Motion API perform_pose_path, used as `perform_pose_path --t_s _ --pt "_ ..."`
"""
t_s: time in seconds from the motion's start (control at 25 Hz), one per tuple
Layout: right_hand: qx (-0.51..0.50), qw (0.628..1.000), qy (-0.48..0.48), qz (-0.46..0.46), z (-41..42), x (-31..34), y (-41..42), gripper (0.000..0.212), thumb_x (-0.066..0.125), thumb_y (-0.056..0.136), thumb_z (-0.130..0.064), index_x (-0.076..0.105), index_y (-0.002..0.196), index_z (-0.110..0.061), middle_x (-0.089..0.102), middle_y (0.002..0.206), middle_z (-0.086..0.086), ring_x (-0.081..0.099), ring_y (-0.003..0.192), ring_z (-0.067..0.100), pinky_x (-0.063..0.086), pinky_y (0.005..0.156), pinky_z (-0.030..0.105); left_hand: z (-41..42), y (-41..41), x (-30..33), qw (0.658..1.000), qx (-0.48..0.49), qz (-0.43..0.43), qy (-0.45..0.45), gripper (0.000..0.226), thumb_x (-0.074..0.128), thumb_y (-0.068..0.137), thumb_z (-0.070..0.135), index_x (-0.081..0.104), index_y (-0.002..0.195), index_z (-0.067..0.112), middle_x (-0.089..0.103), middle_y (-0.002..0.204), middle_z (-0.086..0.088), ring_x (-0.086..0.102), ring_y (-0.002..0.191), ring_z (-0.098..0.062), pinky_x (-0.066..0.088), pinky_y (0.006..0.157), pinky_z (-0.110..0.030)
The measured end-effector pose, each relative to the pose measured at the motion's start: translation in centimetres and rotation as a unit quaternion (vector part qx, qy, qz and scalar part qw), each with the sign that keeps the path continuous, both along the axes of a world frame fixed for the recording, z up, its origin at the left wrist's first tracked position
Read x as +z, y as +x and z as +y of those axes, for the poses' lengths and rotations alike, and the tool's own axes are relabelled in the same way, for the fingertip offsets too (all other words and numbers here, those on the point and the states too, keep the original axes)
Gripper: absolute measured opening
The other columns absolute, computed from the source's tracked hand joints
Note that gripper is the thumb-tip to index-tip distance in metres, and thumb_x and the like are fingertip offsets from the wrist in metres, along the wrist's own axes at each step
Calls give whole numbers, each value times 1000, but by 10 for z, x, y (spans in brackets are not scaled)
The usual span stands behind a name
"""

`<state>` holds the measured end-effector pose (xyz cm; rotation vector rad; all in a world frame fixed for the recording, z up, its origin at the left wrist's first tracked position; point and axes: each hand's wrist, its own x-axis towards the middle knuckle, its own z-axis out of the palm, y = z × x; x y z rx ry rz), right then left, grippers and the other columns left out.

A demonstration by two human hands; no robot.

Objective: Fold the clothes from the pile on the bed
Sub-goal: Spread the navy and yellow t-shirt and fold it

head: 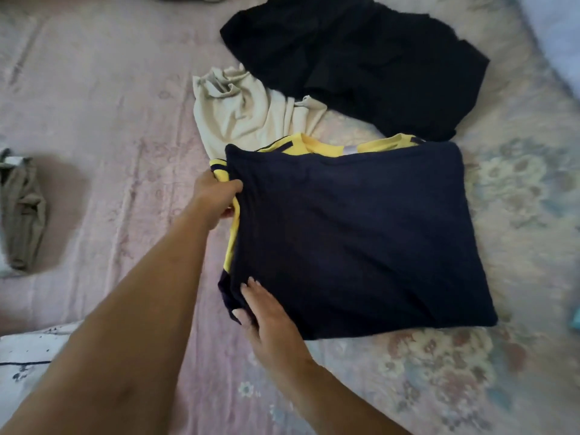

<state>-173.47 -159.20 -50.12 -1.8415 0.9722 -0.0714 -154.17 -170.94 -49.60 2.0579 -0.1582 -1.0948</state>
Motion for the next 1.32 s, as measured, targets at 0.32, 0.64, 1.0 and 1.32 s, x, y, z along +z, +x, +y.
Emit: perform_pose_path --t_s 0.32,0.64,1.0,1.32 --pt "-503 789 342 -86 -87 63 -159 45 49 88 -48 54 128 -25 56 129 -3 55 116 16 44 101 37 -133 -156 73 988 -132 19 -77 38 53 85 4 38 119 15 52 87 -8 53 35 -15 48 36 -26" --pt "-540 759 361 -41 -147 24 -273 24 47 98 -28 66 88 -17 69 84 -3 65 82 19 54 70 37 -200 -312 0 970 -232 -53 -47 71 45 89 -3 7 146 15 56 87 -11 65 70 -31 55 47 -33" --pt "-332 917 -122 187 -146 0 -285 38 34 99 -25 54 128 -9 54 124 11 54 110 26 48 88 40 -150 -319 -11 916 -334 -108 -197 59 35 102 29 2 151 25 31 139 2 45 108 2 38 93 -17" --pt "144 887 -339 277 -197 -57 -261 65 29 89 -47 42 141 -10 35 150 10 35 138 21 30 110 45 -29 -264 -72 722 -526 -446 -57 63 26 90 37 9 149 30 2 158 -3 -3 145 -25 -1 109 -65"
